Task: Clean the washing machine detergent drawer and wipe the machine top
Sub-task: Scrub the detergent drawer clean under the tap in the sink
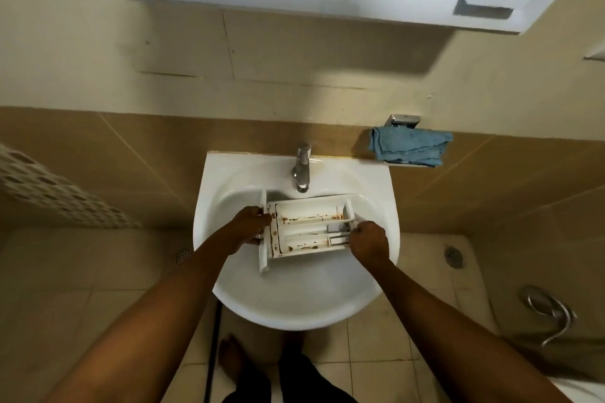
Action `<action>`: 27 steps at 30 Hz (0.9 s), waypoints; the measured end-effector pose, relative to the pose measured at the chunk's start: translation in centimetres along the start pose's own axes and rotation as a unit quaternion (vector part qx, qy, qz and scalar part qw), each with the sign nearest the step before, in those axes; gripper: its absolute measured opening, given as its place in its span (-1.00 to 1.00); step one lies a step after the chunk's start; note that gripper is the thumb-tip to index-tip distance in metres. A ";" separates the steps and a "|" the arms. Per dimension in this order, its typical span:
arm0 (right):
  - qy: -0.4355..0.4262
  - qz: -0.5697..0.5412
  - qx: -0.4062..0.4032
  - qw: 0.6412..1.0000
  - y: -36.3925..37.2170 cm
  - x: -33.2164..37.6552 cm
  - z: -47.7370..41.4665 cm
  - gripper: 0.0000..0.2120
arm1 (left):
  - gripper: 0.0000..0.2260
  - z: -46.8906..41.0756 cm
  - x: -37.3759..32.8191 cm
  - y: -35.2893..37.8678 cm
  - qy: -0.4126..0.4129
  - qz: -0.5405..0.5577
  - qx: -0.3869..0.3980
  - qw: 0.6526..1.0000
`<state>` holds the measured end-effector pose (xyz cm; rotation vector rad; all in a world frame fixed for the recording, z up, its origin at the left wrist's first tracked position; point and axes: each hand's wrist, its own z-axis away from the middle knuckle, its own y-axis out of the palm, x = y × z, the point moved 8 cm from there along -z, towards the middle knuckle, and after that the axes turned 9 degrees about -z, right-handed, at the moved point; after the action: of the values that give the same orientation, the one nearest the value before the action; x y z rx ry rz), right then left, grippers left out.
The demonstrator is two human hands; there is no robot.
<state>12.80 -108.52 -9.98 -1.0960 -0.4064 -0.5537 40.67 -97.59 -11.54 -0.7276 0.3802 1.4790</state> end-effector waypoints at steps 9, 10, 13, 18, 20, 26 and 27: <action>0.009 0.158 0.013 0.987 -1.3 0.6 -1.3 -0.72 | -0.73 -1.1 0.2 0.6 0.000 -0.008 0.002 1.000; 0.024 0.151 0.019 0.988 -1.3 0.4 -1.5 -0.72 | -0.74 -1.1 0.2 0.6 0.000 -0.011 0.003 1.000; 0.043 0.123 0.001 0.992 -1.8 0.2 -1.5 -0.74 | -0.75 -1.0 0.4 0.5 0.001 -0.023 0.000 1.000; 0.031 0.096 -0.031 0.994 -1.8 0.2 -0.8 -0.75 | -0.69 -0.9 0.6 0.4 0.001 -0.028 -0.032 0.999; 0.019 0.097 -0.045 0.994 -1.8 0.6 -0.4 -0.74 | -0.65 -0.8 0.7 0.4 0.003 -0.028 -0.037 0.999; -0.047 0.157 -0.089 0.982 -1.5 2.8 1.6 -0.61 | -0.47 0.2 0.2 -0.9 0.014 -0.062 -0.061 0.996; -0.052 0.168 -0.094 0.980 -1.3 3.2 2.0 -0.60 | -0.44 0.3 0.1 -1.3 0.015 -0.074 -0.066 0.995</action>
<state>14.45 -107.88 -6.43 -1.3470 -0.2545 -0.2393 41.89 -97.24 -11.18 -0.8665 0.2477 1.3637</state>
